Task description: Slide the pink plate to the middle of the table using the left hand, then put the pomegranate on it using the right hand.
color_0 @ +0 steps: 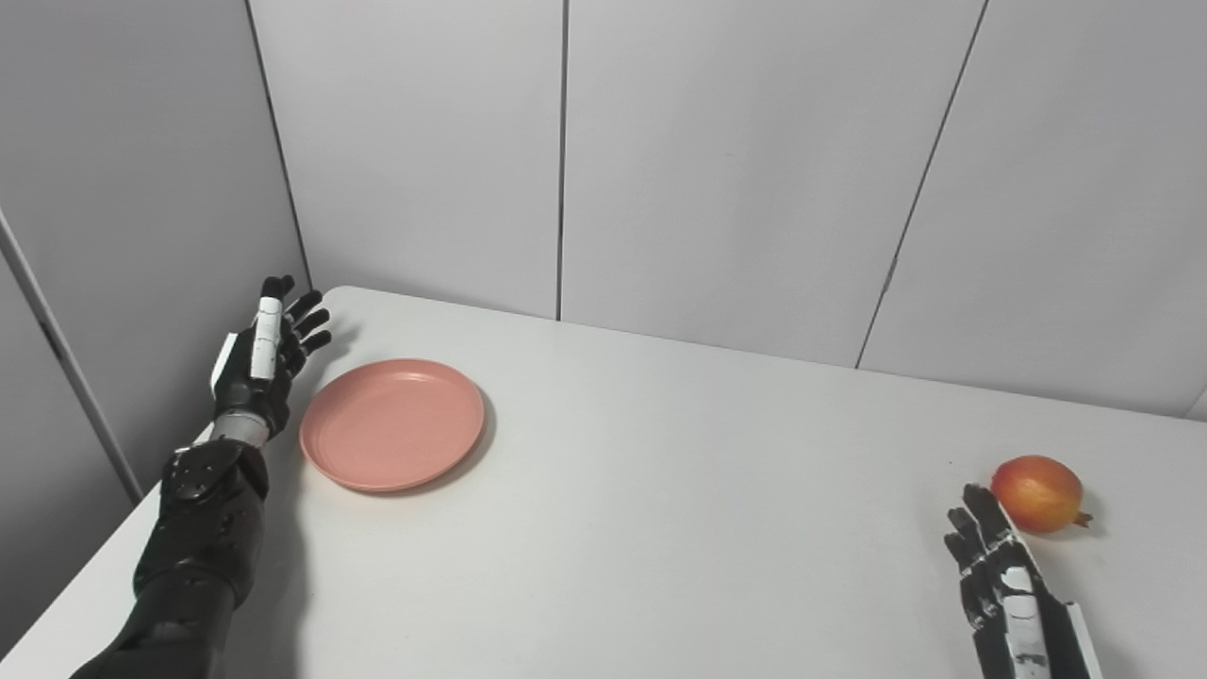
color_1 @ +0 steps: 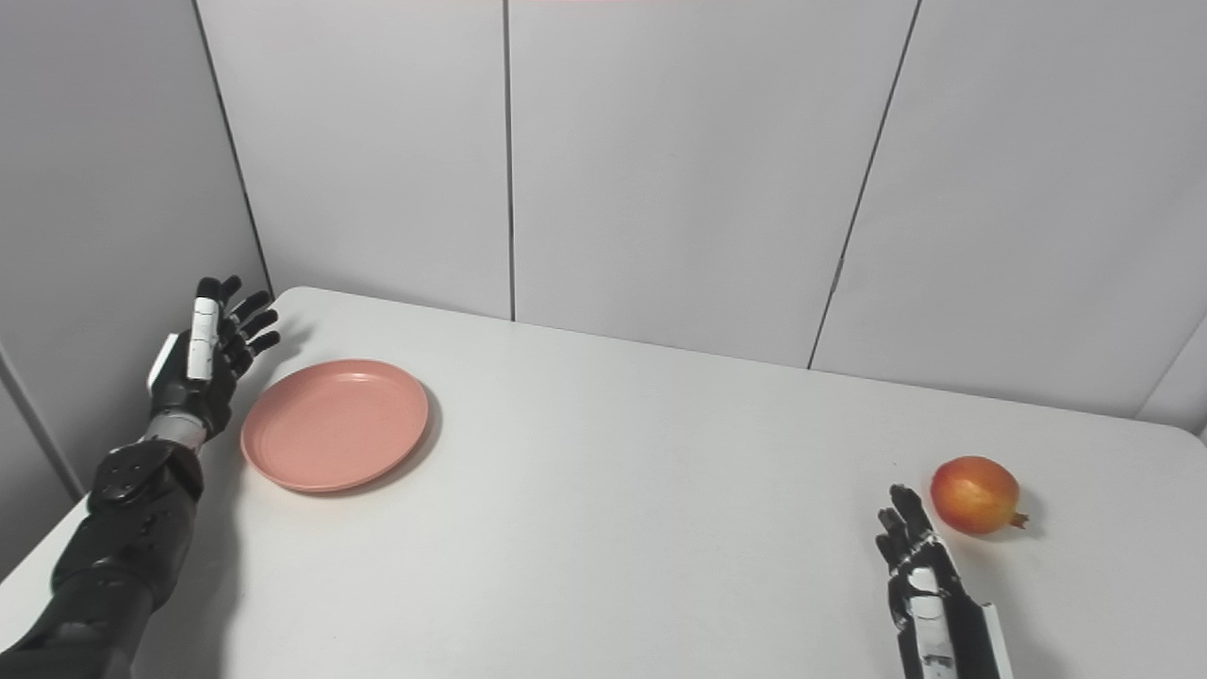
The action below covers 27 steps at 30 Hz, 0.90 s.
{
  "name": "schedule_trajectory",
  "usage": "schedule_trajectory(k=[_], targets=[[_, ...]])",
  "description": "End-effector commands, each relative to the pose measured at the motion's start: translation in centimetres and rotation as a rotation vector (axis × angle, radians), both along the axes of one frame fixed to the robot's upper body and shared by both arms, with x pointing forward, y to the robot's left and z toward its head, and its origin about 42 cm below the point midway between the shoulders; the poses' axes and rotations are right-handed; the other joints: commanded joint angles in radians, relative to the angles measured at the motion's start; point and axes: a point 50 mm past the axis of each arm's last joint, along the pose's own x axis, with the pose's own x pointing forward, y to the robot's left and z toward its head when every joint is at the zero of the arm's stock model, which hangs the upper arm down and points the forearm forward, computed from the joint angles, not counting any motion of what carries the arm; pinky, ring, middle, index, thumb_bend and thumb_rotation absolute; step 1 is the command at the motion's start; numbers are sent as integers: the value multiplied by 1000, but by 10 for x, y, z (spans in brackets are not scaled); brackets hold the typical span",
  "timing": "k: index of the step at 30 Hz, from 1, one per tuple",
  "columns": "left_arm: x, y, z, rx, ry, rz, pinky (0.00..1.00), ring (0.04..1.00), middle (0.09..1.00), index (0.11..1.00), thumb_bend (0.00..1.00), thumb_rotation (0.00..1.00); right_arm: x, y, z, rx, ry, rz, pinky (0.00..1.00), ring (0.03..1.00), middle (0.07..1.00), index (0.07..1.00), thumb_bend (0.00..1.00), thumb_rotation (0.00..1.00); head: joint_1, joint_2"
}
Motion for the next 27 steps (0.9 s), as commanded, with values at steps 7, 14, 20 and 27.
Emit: schedule_trajectory(k=[7, 14, 20, 27], targets=[[13, 25, 38, 73, -81, 19, 814, 858, 870, 928, 1000, 884, -28, -12, -36, -3, 136, -29, 1000, 971, 969, 902, 767, 840, 0, 2], [10, 24, 23, 34, -51, -3, 753, 802, 841, 898, 1000, 833, -28, -10, -35, -8, 144, -32, 1000, 972, 967, 899, 775, 844, -5, 5], [14, 10, 18, -16, -61, -39, 724, 827, 866, 916, 1000, 870, -28, -9, -35, -7, 139, -32, 1000, 968, 963, 899, 770, 846, -15, 10], [19, -13, 14, -25, -73, -109, 801, 868, 892, 965, 1000, 930, -28, -6, -34, -10, 136, -30, 1000, 967, 963, 897, 761, 846, -22, 12]])
